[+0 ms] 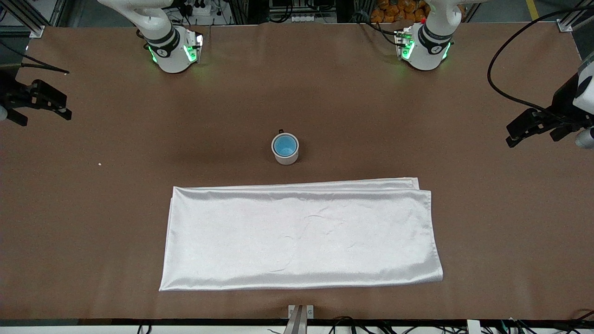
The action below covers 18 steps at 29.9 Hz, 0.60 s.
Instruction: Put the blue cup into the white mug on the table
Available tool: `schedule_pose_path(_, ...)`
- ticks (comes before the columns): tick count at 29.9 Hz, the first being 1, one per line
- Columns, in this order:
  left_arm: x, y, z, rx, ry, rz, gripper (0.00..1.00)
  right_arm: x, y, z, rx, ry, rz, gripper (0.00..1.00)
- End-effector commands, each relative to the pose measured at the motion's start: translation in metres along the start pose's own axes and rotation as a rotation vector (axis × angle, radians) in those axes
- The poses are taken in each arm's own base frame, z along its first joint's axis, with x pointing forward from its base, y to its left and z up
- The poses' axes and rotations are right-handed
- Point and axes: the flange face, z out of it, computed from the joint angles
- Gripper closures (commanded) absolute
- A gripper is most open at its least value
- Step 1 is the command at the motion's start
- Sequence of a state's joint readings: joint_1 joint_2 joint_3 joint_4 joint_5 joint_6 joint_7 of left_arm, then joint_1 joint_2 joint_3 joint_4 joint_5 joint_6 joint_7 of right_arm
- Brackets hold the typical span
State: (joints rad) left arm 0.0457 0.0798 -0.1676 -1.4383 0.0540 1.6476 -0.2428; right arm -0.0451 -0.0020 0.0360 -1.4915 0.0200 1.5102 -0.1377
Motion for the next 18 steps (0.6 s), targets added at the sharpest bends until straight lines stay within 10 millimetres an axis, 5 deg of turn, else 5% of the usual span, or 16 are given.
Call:
schedule_pose_path(1, -0.0063, -0.0077, -0.0039, -0.007, -0.008, 0.052, 0.00, -0.0033, 0.0055, -0.0122, 0.001, 0.021, 0.000, 0.00)
schedule_pose_path(18, -0.0086, -0.0086, -0.0039, -0.008, -0.029, 0.053, 0.00, -0.0024, 0.0051, -0.0165, -0.010, 0.026, -0.007, 0.00)
